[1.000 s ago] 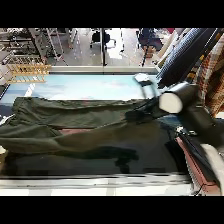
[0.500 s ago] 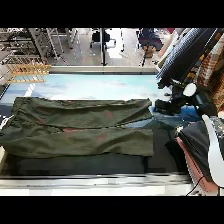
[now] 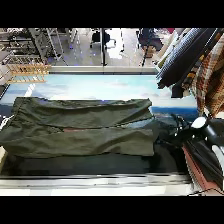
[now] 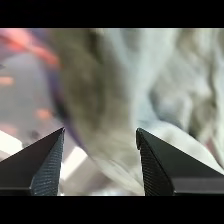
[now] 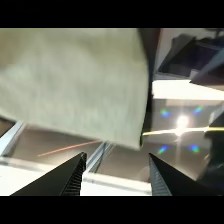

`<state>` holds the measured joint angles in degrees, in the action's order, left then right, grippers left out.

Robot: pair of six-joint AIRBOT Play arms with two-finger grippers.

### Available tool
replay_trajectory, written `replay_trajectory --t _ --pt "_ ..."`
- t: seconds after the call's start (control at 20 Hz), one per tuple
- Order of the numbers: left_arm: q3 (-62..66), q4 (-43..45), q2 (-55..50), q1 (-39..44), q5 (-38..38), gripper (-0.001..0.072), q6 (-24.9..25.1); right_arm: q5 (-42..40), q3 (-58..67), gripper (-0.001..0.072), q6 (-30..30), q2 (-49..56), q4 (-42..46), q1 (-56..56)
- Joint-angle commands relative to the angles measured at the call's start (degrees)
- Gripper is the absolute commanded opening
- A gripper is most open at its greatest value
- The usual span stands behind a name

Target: Fold the clothes and pants, and hang the long-sleeved shirts on hangers.

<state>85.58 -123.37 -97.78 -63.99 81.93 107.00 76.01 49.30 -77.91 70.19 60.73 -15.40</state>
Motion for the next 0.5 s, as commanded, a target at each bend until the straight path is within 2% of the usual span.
replay_trajectory --t 0.0,0.3,0.45 --pt "0.0 4.2 1.9 -0.3 -7.2 0.0467 -2.9 -2.6 -9.4 0.0465 -1.1 -3.0 -3.6 -0.3" --pt "0.0 3.8 -0.1 2.6 -16.2 0.0468 -2.7 -10.5 -15.0 0.0464 -1.5 -3.0 -7.1 -0.3" --pt "0.0 -1.2 -2.1 3.5 -18.7 0.0468 -2.6 -16.1 -15.3 0.0461 -1.5 -3.0 -12.4 -0.2"
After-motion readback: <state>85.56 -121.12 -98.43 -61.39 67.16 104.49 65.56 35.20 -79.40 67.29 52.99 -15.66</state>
